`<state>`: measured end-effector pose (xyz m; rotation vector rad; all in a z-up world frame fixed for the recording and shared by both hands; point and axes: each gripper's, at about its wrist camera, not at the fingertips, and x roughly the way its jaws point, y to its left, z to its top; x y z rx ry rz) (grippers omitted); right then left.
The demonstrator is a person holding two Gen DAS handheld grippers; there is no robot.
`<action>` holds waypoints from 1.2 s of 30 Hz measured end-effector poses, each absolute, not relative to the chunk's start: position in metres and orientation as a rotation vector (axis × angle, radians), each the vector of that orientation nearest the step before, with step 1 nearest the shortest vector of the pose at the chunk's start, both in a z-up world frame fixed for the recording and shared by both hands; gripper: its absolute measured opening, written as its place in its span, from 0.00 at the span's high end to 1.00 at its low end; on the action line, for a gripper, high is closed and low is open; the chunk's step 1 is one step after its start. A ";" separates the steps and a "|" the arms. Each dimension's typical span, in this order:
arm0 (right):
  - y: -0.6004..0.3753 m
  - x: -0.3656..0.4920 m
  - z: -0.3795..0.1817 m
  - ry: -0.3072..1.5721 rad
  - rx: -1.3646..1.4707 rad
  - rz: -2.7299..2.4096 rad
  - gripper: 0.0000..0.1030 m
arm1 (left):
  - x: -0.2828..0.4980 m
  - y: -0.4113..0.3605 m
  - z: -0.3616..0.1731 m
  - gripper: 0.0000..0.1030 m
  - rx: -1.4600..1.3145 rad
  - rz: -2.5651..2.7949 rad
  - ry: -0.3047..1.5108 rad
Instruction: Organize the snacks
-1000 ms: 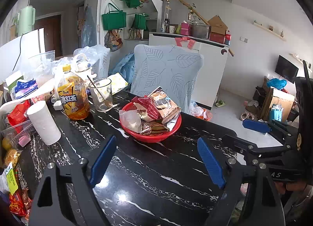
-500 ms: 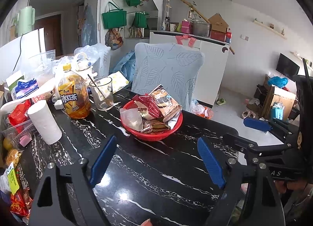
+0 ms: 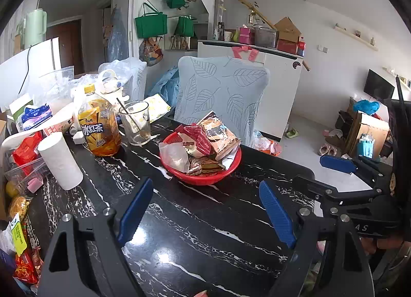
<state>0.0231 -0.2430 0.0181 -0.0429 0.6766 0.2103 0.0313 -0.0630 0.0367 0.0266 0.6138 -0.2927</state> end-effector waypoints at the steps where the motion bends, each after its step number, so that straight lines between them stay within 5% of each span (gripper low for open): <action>1: -0.243 0.023 0.018 0.678 -0.043 0.211 0.25 | 0.031 -0.063 0.037 0.18 0.028 -0.292 0.613; 36: -0.246 0.020 0.013 0.691 -0.044 0.197 0.24 | 0.036 -0.065 0.032 0.18 0.038 -0.289 0.632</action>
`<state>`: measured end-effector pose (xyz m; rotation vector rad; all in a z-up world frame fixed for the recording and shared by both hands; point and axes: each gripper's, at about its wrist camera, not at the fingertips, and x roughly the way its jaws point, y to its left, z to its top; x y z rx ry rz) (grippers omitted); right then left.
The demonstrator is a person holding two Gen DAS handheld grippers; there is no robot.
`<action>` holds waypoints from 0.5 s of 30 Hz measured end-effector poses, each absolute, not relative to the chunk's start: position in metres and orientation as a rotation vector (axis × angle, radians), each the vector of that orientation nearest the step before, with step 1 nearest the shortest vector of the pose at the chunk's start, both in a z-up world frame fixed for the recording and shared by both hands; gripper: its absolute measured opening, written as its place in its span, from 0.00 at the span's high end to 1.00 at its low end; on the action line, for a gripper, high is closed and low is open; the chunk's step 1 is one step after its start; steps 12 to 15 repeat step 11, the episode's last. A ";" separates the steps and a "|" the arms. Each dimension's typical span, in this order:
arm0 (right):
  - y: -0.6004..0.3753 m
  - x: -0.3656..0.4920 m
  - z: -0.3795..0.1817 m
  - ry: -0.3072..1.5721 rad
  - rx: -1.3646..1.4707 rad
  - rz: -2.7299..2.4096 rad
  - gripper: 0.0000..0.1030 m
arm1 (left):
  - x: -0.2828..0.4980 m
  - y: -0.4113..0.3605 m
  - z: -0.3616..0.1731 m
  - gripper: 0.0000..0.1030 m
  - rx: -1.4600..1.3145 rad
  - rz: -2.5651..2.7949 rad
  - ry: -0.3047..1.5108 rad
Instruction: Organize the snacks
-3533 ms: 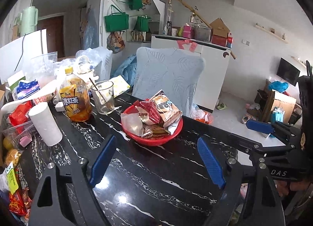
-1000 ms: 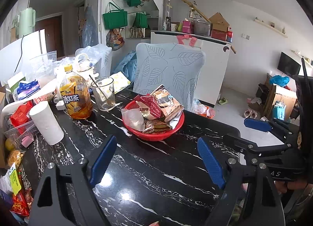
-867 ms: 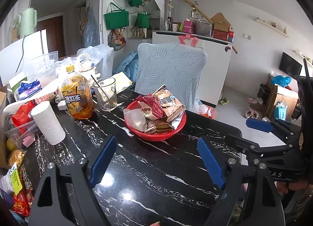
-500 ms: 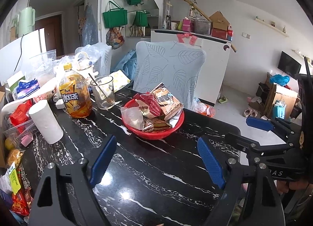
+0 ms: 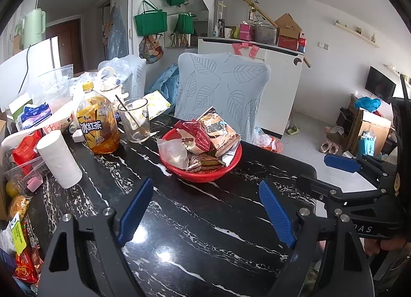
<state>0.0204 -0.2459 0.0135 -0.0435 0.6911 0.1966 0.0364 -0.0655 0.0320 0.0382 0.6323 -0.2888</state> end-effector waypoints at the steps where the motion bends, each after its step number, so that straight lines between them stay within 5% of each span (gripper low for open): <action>1: -0.246 0.021 0.013 0.692 -0.044 0.197 0.24 | 0.036 -0.065 0.032 0.18 0.037 -0.292 0.633; 15: -0.246 0.021 0.012 0.695 -0.044 0.197 0.24 | 0.035 -0.067 0.030 0.18 0.035 -0.315 0.636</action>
